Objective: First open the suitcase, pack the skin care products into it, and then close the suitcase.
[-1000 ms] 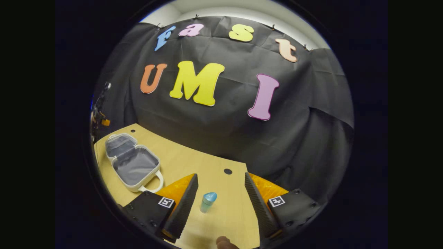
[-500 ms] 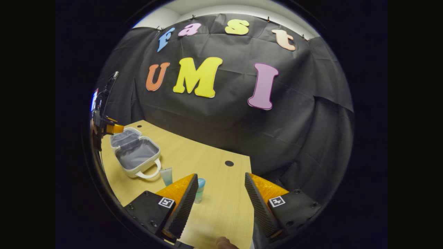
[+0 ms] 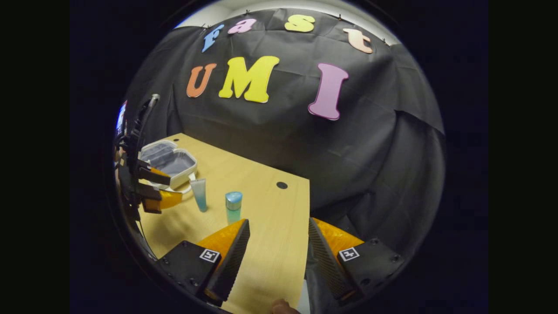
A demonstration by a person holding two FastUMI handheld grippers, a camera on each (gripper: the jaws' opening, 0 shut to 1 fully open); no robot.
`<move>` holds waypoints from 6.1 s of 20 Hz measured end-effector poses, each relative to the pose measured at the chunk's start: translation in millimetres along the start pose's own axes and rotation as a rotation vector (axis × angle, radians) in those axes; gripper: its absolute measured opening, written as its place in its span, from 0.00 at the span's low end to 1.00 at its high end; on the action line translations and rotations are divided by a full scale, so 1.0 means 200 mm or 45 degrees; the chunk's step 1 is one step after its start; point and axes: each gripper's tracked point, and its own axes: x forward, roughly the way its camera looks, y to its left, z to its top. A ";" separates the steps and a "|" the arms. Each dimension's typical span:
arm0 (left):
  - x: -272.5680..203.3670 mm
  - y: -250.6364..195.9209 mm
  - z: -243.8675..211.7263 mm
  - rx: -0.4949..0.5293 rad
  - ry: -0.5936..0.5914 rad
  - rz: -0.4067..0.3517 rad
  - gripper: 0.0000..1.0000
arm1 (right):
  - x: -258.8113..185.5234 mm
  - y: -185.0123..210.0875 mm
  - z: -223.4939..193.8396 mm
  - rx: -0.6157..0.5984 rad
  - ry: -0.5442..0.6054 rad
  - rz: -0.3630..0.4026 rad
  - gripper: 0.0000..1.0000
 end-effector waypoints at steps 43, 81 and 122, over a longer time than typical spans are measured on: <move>-0.49 0.54 0.15 -0.149 -0.005 0.093 0.40 | 0.79 0.73 -0.14 0.118 0.082 0.141 0.42; -0.01 1.38 -0.49 -0.174 0.835 0.189 0.41 | 0.26 1.40 0.53 0.146 0.162 0.244 0.41; -1.27 1.73 0.29 -0.248 -0.243 0.376 0.98 | 1.02 2.40 0.24 0.405 0.756 0.166 0.41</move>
